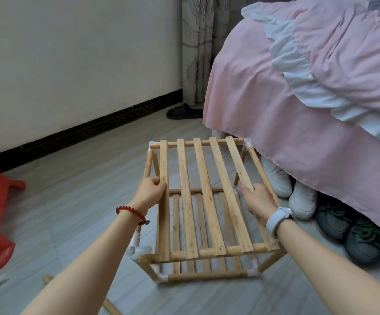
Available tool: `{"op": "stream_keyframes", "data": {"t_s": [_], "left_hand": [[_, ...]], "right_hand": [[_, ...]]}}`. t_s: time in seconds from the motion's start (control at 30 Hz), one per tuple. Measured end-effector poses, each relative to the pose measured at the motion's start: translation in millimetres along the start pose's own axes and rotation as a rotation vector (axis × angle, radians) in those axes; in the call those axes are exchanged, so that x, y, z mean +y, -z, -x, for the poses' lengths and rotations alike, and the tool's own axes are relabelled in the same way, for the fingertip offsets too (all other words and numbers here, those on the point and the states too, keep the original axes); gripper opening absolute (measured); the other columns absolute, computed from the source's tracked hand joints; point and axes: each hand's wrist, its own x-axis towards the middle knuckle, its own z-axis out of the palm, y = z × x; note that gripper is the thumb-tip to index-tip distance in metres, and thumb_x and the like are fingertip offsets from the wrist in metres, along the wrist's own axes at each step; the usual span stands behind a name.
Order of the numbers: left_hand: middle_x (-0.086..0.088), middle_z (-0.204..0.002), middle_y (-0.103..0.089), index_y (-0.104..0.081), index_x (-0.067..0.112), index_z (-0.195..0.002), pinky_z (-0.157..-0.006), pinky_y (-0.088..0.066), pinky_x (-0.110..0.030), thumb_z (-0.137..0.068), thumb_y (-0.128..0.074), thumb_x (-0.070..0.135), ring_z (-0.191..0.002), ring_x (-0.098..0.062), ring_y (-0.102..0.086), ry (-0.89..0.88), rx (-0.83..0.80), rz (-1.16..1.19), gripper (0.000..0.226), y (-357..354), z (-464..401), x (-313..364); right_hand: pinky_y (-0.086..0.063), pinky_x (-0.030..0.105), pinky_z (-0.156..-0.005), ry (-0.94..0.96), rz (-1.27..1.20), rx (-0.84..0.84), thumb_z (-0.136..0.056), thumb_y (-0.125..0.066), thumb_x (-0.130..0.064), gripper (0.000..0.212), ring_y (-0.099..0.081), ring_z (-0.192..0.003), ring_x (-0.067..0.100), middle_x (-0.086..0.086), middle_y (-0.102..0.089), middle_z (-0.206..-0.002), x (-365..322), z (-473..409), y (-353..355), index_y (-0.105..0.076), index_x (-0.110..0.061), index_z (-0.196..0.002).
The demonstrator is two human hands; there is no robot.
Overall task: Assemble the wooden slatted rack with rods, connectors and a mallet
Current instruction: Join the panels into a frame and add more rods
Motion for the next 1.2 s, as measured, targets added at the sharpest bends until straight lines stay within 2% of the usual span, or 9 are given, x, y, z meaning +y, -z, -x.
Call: {"op": "stream_keyframes", "data": {"t_s": [0.3, 0.4, 0.5, 0.7, 0.8, 0.93, 1.03, 1.13, 1.2], "left_hand": [[-0.004, -0.078, -0.061, -0.056, 0.019, -0.093, -0.048, -0.043, -0.013, -0.098, -0.045, 0.020, -0.067, -0.014, -0.056, -0.108, -0.105, -0.264, 0.012, 5.1, 29.6, -12.3], [-0.008, -0.079, -0.060, -0.057, 0.019, -0.090, -0.062, -0.046, -0.026, -0.096, -0.049, 0.019, -0.069, -0.021, -0.054, -0.135, -0.050, -0.202, 0.011, 10.2, 34.1, -14.7], [-0.005, -0.093, -0.063, -0.060, 0.008, -0.116, -0.078, -0.050, -0.033, -0.095, -0.052, 0.018, -0.084, -0.021, -0.060, -0.163, 0.034, -0.094, 0.025, 14.9, 35.6, -11.2], [0.002, -0.102, -0.061, -0.060, 0.021, -0.108, -0.073, -0.041, -0.008, -0.095, -0.051, 0.016, -0.089, -0.007, -0.057, -0.251, 0.003, -0.062, 0.017, 11.9, 37.8, 0.9], [0.002, -0.128, -0.057, -0.049, 0.013, -0.137, -0.101, -0.038, -0.025, -0.093, -0.052, 0.019, -0.123, -0.014, -0.049, -0.208, -0.046, -0.114, 0.044, 14.3, 35.1, -8.2], [-0.003, -0.148, -0.035, -0.036, 0.013, -0.144, -0.113, -0.025, -0.038, -0.095, -0.052, 0.018, -0.139, -0.020, -0.029, -0.169, -0.070, -0.112, 0.052, 19.9, 34.7, -15.9], [-0.009, -0.153, -0.018, -0.020, 0.015, -0.149, -0.112, -0.028, -0.044, -0.094, -0.054, 0.021, -0.138, -0.027, -0.027, -0.071, 0.022, -0.115, 0.065, 24.7, 39.2, -24.0], [-0.013, -0.136, -0.042, -0.012, 0.016, -0.150, -0.098, -0.046, -0.045, -0.095, -0.055, 0.026, -0.115, -0.030, -0.052, 0.182, -0.030, 0.082, 0.071, 29.8, 47.1, -40.2], [-0.011, -0.119, -0.056, -0.027, 0.013, -0.142, -0.087, -0.051, -0.042, -0.095, -0.054, 0.025, -0.098, -0.026, -0.060, 0.289, -0.129, 0.096, 0.056, 26.0, 56.9, -52.0]], "right_hand": [[-0.035, 0.029, -0.062, 0.014, 0.114, 0.029, -0.099, -0.041, -0.031, 0.033, -0.052, -0.078, 0.027, 0.009, -0.055, -0.086, 17.7, 12.5, -8.0, -0.054, -0.001, -0.104], [-0.031, 0.027, -0.051, 0.047, 0.082, 0.033, -0.098, -0.043, -0.030, 0.028, -0.047, -0.064, 0.020, 0.003, -0.050, -0.070, 5.9, 13.1, -7.3, -0.053, -0.006, -0.089], [-0.031, 0.026, -0.050, 0.078, 0.035, 0.052, -0.098, -0.043, -0.029, 0.031, -0.045, -0.059, 0.019, 0.002, -0.046, -0.065, -5.5, 13.0, -2.9, -0.045, -0.012, -0.071], [-0.039, 0.030, -0.057, 0.066, -0.114, 0.077, -0.096, -0.048, -0.027, 0.037, -0.048, -0.056, 0.023, 0.004, -0.047, -0.059, -16.2, 4.9, 12.1, -0.044, -0.013, -0.062], [-0.035, 0.027, -0.052, -0.006, -0.184, 0.034, -0.096, -0.049, -0.024, 0.036, -0.045, -0.051, 0.020, 0.004, -0.045, -0.058, -13.3, 2.9, 7.3, -0.044, -0.013, -0.062], [-0.038, 0.027, -0.054, -0.002, -0.176, 0.048, -0.096, -0.048, -0.027, 0.033, -0.049, -0.054, 0.020, 0.005, -0.049, -0.061, -14.2, 0.4, 4.6, -0.046, -0.012, -0.066], [-0.033, 0.027, -0.053, 0.073, 0.076, 0.102, -0.096, -0.047, -0.027, 0.024, -0.054, -0.071, 0.026, 0.010, -0.057, -0.081, -13.7, 0.7, 7.9, -0.051, -0.010, -0.080], [-0.040, 0.035, -0.075, 0.102, 0.408, 0.097, -0.095, -0.046, -0.023, 0.028, -0.049, -0.096, 0.034, 0.020, -0.044, -0.126, -20.5, 10.0, 9.0, -0.047, -0.006, -0.117], [-0.037, 0.045, -0.095, 0.265, 0.606, 0.196, -0.093, -0.045, -0.022, 0.043, -0.041, -0.119, 0.036, 0.018, -0.031, -0.139, -30.0, 30.2, 3.3, -0.036, -0.012, -0.133]]}}
